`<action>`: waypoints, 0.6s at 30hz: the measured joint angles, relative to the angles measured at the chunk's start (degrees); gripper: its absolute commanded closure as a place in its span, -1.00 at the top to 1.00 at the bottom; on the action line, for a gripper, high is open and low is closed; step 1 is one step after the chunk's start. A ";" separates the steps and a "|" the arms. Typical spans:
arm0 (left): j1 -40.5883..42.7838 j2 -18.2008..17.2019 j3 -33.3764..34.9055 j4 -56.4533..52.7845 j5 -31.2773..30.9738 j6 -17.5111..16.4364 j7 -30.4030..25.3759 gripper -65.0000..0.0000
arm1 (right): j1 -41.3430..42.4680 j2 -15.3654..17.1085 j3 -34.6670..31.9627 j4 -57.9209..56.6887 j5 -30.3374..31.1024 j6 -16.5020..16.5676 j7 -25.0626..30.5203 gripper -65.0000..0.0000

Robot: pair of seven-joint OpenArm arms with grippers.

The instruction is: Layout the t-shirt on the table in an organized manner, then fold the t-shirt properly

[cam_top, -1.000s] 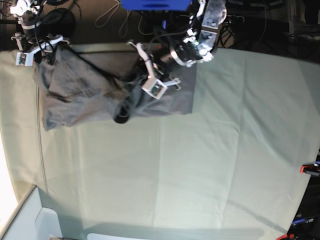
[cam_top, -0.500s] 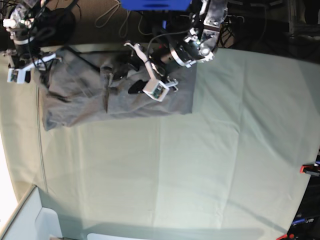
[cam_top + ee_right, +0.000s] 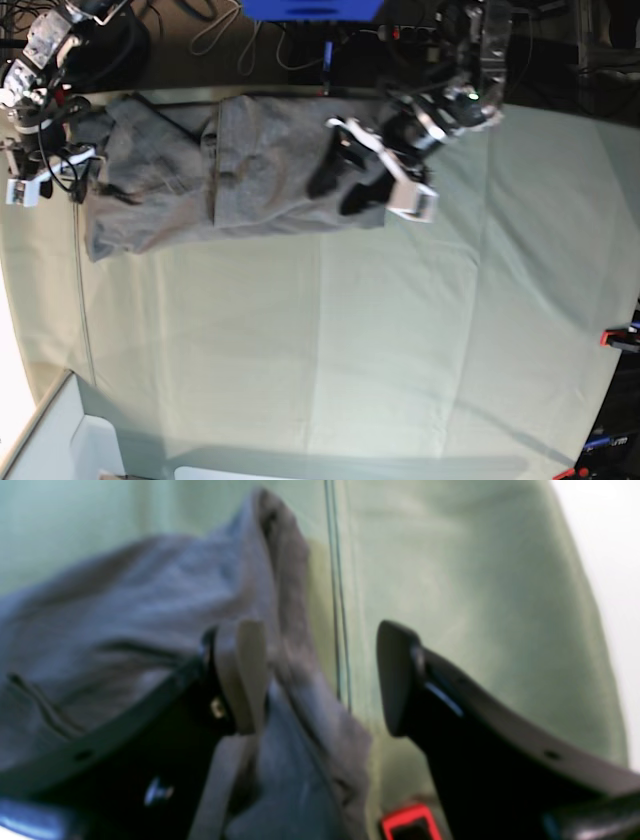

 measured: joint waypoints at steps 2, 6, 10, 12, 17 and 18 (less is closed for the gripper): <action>0.70 -0.24 -3.76 0.02 -0.59 0.00 0.00 0.00 | 1.73 -0.15 -0.02 -2.97 -2.29 0.02 -0.15 0.09; 1.62 -1.20 -7.93 0.02 -0.33 0.02 0.11 0.00 | 2.91 -0.33 -0.24 -5.40 -2.84 0.02 -0.04 0.09; 1.44 -1.64 -10.80 0.02 -0.37 0.02 0.20 0.00 | 2.38 -0.26 -1.81 -5.79 -3.13 -0.02 -0.15 0.09; 1.81 -1.62 -11.96 0.02 -0.37 0.02 0.17 0.00 | 2.45 -0.33 -3.43 -5.92 -3.06 0.02 -0.09 0.09; 2.03 -1.77 -12.09 0.02 -0.35 0.02 0.22 0.00 | 3.28 -0.33 -3.28 -11.76 -1.88 -0.09 2.47 0.09; 2.05 -1.70 -12.07 0.07 -0.35 0.02 0.17 0.00 | 3.45 -0.02 -3.26 -12.39 -1.75 -0.09 2.36 0.09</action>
